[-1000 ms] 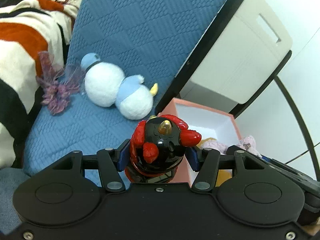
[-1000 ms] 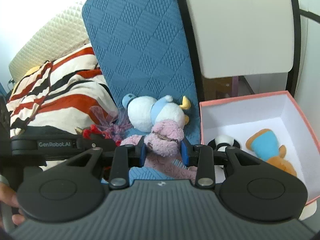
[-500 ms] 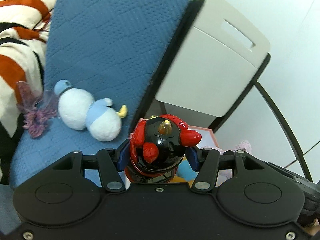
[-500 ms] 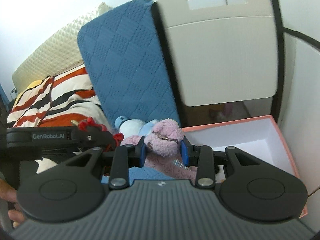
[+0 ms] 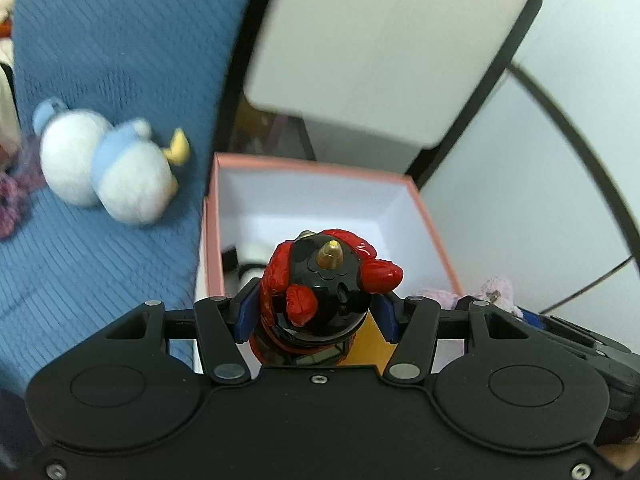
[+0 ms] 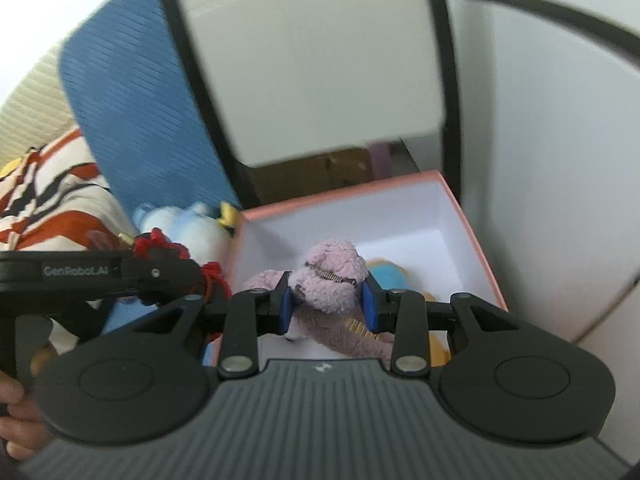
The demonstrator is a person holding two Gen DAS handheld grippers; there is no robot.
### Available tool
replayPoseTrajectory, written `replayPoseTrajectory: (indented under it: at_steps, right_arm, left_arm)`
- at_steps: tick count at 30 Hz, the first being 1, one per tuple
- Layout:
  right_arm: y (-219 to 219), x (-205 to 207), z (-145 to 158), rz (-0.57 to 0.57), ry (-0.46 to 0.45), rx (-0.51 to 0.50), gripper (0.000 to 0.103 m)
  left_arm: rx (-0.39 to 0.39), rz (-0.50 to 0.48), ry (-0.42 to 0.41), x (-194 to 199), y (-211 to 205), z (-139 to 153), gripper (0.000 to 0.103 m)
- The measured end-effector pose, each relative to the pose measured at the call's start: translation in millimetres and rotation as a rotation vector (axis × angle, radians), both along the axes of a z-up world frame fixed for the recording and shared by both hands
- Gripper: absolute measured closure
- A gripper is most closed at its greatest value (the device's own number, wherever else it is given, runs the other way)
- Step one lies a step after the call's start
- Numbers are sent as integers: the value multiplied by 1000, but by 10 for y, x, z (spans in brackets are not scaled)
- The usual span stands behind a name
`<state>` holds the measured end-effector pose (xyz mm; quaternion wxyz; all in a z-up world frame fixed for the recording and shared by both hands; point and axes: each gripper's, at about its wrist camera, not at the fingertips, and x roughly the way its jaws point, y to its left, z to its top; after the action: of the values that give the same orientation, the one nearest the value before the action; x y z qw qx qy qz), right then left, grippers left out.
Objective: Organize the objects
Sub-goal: 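Carry the devil figure with the left tool while the right tool carries the bunny over the box, then open the left tool in the box while the right tool releases the bunny inside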
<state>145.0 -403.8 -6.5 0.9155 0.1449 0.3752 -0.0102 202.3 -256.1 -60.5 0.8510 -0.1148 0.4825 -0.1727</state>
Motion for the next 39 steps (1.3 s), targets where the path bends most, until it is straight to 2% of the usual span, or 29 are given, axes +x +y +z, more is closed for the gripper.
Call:
replayPoseTrajectory:
  at_steps: [6,11,16,22,26,32,39]
  right_arm:
    - [-211,-36,-508,-30,122,6,66]
    - [-297,-42,-771,-39,179,-2,65]
    - [-348,-59,-898,-39,203,-7,65]
    - [-393,-57,-917,-41,212,11,63]
    - [-404,-89,-801,-64,189,5,40]
    - [-315,-199,-406,-63,106,22,40]
    - [7,-341,130,-38,-7,9,40]
  left_arm:
    - [48,-42,104,27,-242,-462,49]
    - [53,-62,183,53,-370,-778,49]
    - [65,-73,208,56,-427,-898,49]
    - [73,-74,212,95,-421,-891,49]
    - [32,-55,184,92,-345,-767,48]
    - [-3,-57,128,44,-187,-457,48]
    - [-26,-70,10,-122,68,78,48]
